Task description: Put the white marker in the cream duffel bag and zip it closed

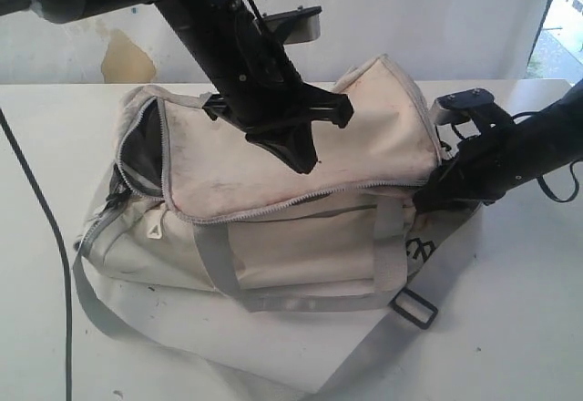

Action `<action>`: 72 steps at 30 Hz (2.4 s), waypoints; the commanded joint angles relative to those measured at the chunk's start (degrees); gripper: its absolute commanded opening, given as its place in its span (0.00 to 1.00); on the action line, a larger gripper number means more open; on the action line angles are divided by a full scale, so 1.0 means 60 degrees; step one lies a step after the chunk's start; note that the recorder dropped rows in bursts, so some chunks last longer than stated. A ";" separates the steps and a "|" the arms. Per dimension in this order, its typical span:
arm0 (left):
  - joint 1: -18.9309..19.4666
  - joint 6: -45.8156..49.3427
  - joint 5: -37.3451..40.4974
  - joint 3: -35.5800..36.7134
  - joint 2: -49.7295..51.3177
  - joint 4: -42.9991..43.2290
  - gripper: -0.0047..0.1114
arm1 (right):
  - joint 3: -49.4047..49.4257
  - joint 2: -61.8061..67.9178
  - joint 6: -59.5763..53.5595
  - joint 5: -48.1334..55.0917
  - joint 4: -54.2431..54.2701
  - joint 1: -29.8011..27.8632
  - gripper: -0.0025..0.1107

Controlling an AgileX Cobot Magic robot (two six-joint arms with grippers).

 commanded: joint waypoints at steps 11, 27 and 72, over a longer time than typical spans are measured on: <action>0.0001 -0.0019 0.0046 0.0026 -0.0188 0.0051 0.04 | 0.0017 -0.0003 0.0416 0.0826 0.0998 0.0007 0.02; 0.0001 0.0045 0.0381 0.0026 -0.0188 0.0920 0.04 | -0.0002 -0.0240 0.5010 0.4439 -0.0001 -0.0012 0.02; 0.0651 -0.0034 0.0381 0.0942 -0.1233 0.1217 0.04 | -0.1753 -0.1088 0.7136 0.5602 0.0544 0.0652 0.56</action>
